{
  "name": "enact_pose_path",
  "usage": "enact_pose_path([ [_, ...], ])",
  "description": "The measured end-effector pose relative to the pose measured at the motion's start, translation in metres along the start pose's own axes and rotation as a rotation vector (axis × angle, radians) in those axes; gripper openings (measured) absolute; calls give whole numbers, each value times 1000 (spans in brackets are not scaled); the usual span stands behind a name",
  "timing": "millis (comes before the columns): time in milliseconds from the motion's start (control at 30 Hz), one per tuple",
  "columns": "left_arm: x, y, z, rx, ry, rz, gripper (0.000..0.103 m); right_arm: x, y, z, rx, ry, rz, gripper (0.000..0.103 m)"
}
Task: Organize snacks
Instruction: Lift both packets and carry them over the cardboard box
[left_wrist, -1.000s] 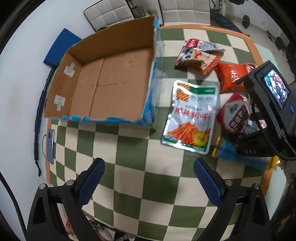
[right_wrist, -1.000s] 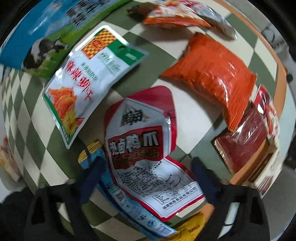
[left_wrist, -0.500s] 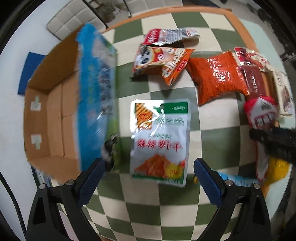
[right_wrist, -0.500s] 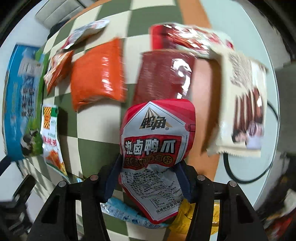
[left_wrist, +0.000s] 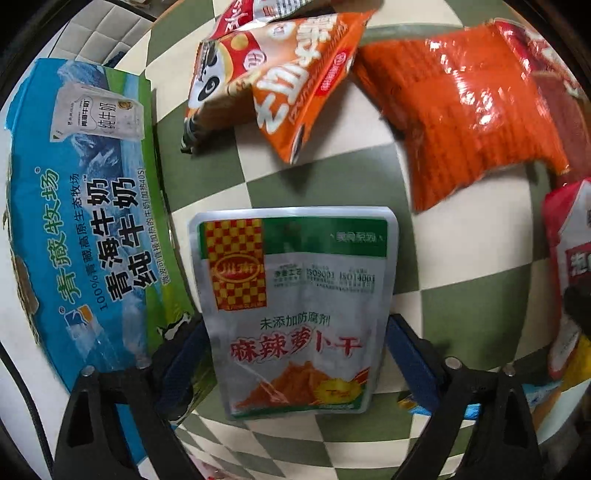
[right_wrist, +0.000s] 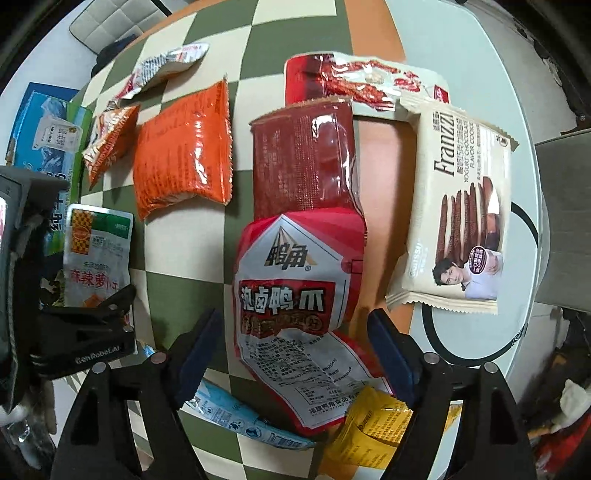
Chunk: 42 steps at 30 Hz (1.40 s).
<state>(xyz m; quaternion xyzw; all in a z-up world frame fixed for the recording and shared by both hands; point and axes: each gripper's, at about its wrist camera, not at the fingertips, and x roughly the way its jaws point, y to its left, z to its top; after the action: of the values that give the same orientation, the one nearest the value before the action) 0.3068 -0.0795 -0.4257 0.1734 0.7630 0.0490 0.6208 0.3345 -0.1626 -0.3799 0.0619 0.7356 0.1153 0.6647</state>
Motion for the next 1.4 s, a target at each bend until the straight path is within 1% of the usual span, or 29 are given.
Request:
enact_pose_path([
  [33,-1,1,1,-2,-7,-3,94,-5,-10,-9,-2,7,-2,83],
  [67,-2,1,0,-9,-19,-11,94,-4,-11,-9,-4,16,-5,83],
  [100,-3,1,-1,-17,-29,-17,94,-8,-27,-10,-3,24,-5,83],
  [133,-5,-1,-4,-25,-39,-28,94,8,-30,-15,-1,25,-4,83],
  [200,-8,-10,-9,-30,-49,-48,94,14,-33,-17,4,25,4,83],
  [233,-8,-15,-11,-29,-58,-51,94,18,-41,-16,4,26,6,83],
  [300,-9,-25,-11,-13,-56,-84,93,27,-45,-16,8,32,10,83],
  [333,-10,-30,-11,-10,-61,-79,93,27,-55,-20,8,33,10,83],
  [367,-12,-32,-10,-4,-66,-81,92,29,-57,-20,8,36,7,83],
  [467,-23,-23,-11,2,-73,-117,92,32,-62,-21,4,39,5,83],
  [533,-33,-4,-15,-6,-92,-131,92,27,-66,-24,6,42,14,83],
  [567,-36,6,-19,-9,-90,-143,92,23,-66,-25,5,45,16,83],
  [633,-34,20,-17,-21,-68,-195,92,26,-68,-27,1,52,27,83],
  [700,-29,32,-21,-30,-41,-224,92,29,-68,-28,-8,52,37,87],
  [733,-25,34,-20,-29,-34,-226,92,31,-68,-28,-13,53,38,90],
  [800,-16,33,-17,-17,-6,-236,92,33,-65,-29,-23,58,29,90],
  [900,-1,31,-14,7,35,-195,93,38,-58,-31,-37,69,15,90],
  [933,0,34,-14,-4,34,-201,96,40,-55,-32,-41,72,12,90],
  [1000,3,45,-12,-44,53,-255,94,42,-52,-33,-51,80,0,90],
  [1033,4,51,-11,-60,63,-278,93,44,-47,-34,-52,84,-10,90],
  [1067,6,52,-16,-69,61,-285,92,45,-44,-35,-52,83,-23,89],
  [1100,4,55,-16,-75,53,-285,91,46,-40,-36,-58,76,-52,85],
  [1167,-3,56,-20,-70,36,-258,85,48,-32,-38,-74,63,-85,80],
  [1233,-8,54,-26,-64,20,-240,81,50,-22,-41,-88,43,-104,68],
  [1267,-12,54,-27,-68,15,-237,78,51,-19,-43,-90,41,-106,66],
  [1333,-19,60,-29,-78,4,-235,72,50,-11,-46,-89,36,-100,59],
  [1400,-33,64,-33,-83,-1,-237,67,50,-6,-49,-79,34,-79,58],
])
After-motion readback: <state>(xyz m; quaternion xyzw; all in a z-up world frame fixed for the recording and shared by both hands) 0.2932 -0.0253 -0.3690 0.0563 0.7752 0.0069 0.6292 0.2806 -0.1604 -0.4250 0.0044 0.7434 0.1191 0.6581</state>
